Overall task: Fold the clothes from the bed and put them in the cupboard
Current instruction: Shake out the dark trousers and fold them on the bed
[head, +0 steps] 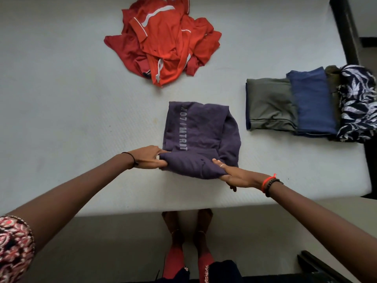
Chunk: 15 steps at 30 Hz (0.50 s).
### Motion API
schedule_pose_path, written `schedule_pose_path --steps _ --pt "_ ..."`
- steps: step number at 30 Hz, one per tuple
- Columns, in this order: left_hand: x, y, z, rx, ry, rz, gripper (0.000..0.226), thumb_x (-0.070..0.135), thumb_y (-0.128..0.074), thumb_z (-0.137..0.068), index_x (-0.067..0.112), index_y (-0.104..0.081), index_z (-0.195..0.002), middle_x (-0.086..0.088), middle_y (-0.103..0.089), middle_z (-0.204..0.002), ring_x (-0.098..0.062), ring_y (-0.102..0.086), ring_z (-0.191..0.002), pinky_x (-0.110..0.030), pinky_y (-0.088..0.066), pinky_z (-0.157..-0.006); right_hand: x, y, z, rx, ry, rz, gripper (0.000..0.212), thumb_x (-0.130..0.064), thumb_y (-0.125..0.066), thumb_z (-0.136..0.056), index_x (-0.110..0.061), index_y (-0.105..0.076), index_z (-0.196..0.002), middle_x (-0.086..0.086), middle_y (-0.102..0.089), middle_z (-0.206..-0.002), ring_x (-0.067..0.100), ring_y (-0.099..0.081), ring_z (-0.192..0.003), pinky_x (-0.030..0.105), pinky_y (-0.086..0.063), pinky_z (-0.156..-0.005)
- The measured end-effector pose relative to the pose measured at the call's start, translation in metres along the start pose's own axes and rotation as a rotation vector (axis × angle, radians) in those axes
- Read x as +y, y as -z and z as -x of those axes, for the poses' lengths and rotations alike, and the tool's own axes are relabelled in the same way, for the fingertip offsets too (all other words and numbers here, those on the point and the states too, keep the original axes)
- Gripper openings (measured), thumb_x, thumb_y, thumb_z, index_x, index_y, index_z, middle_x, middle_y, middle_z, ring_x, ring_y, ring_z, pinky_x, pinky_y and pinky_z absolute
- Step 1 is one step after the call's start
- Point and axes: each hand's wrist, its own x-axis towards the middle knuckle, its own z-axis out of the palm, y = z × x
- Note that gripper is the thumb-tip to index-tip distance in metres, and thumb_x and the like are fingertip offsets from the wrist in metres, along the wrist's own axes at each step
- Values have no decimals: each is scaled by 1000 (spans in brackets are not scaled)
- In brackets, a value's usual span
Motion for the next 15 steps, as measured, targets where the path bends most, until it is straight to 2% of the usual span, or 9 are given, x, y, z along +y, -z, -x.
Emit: schedule_pose_path --steps 1,2,3,4,6,7,10,12,15 --pt "3 -1 5 -15 26 65 16 40 -48 -75 28 -58 -79 4 -61 -84 -18 -53 -82 -23 -41 -71 -1 1 5 -40 -18 -81 47 -14 -37 -99 -21 -27 -144 -16 -39 -125 -9 -41 -80 20 -36 -94" --pt "6 -2 8 -28 45 124 19 40 -48 -76 23 -54 -73 3 -55 -76 -16 -49 -74 -22 -37 -63 -2 1 9 -75 -36 -163 30 -10 -37 -97 -25 -44 -122 -17 -45 -101 -4 -36 -68 16 -40 -81" --pt "8 -4 12 -49 63 180 26 44 -46 -75 18 -53 -73 3 -53 -73 -13 -46 -70 -21 -36 -62 -3 2 13 -107 -50 -235 20 -7 -38 -94 -23 -48 -98 -11 -43 -81 1 -34 -63 17 -38 -68" --pt "8 -5 14 -56 77 236 31 46 -44 -77 16 -53 -75 4 -53 -74 -11 -46 -69 -20 -36 -63 -4 3 16 -128 -51 -277 18 -6 -38 -92 -19 -44 -82 -6 -41 -71 7 -35 -61 18 -37 -61" --pt "8 -10 18 -68 97 357 29 40 -43 -88 15 -55 -81 6 -54 -79 -6 -48 -73 -16 -37 -69 -4 9 19 -112 -33 -306 18 -9 -41 -90 -15 -39 -72 -1 -39 -66 10 -35 -59 20 -34 -56" --pt "6 -12 19 -68 106 424 33 43 -41 -86 12 -55 -83 5 -56 -83 -7 -49 -78 -17 -38 -75 -4 15 19 -83 -19 -334 17 -14 -43 -88 -14 -39 -72 -1 -39 -67 10 -34 -59 22 -32 -56" --pt "-2 -15 14 30 129 654 70 59 -35 -66 1 -60 -99 -4 -63 -98 -11 -56 -93 -21 -40 -89 -1 39 14 36 -24 -434 23 -21 -42 -92 -20 -38 -69 -5 -36 -66 8 -30 -59 25 -27 -56" --pt "-3 -15 0 164 156 772 65 53 -33 -83 -1 -60 -107 -10 -65 -99 -15 -59 -94 -30 -44 -95 -1 58 7 160 -34 -464 30 -18 -37 -96 -22 -39 -67 -8 -36 -61 6 -29 -55 23 -27 -53" --pt "9 -6 -25 342 245 891 48 45 -24 -100 14 -61 -93 -8 -63 -86 -16 -57 -82 -29 -47 -80 -2 83 -11 342 -50 -511 33 -17 -41 -96 -23 -37 -64 -6 -33 -59 6 -29 -53 21 -27 -51"
